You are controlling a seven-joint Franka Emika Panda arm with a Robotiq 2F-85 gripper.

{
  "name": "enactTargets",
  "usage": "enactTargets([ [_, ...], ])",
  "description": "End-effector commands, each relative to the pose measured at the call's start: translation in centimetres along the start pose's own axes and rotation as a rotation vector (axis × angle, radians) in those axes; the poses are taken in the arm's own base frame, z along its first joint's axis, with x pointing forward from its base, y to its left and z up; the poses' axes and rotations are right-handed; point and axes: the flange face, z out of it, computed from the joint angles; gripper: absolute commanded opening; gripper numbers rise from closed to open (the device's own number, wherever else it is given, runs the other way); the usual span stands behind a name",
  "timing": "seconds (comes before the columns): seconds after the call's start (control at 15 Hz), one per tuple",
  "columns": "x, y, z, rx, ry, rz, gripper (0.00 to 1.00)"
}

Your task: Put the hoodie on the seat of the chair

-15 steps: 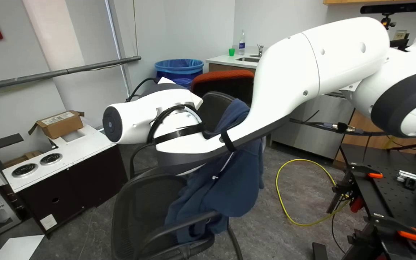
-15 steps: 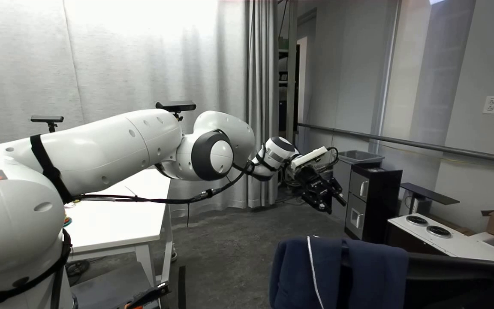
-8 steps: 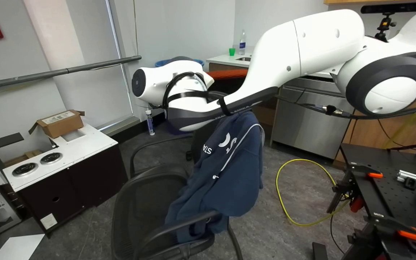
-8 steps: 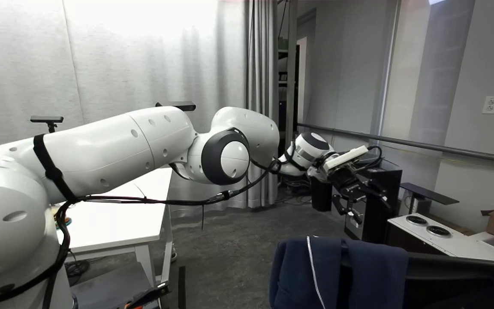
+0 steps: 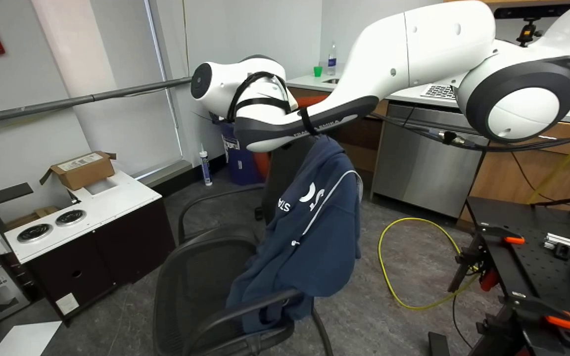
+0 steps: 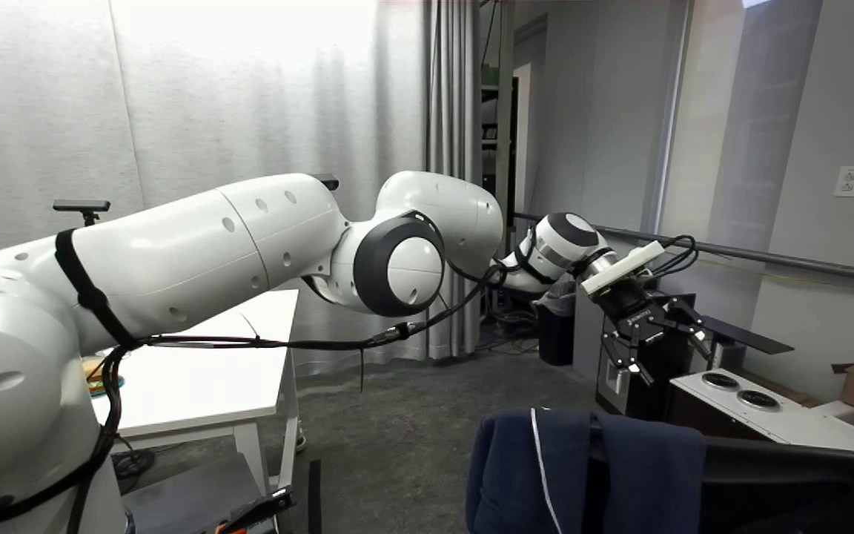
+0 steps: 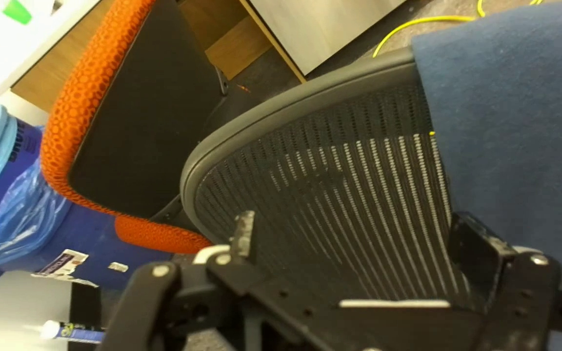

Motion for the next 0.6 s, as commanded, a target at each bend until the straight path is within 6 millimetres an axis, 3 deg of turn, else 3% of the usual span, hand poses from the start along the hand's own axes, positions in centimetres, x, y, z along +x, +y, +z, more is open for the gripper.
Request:
enactTargets([
  [0.0,-0.6,1.8,-2.6,-0.011,0.119,0.152,1.0],
  [0.53,-2.5,5.0,-6.4,-0.013,0.301,0.47,1.0],
])
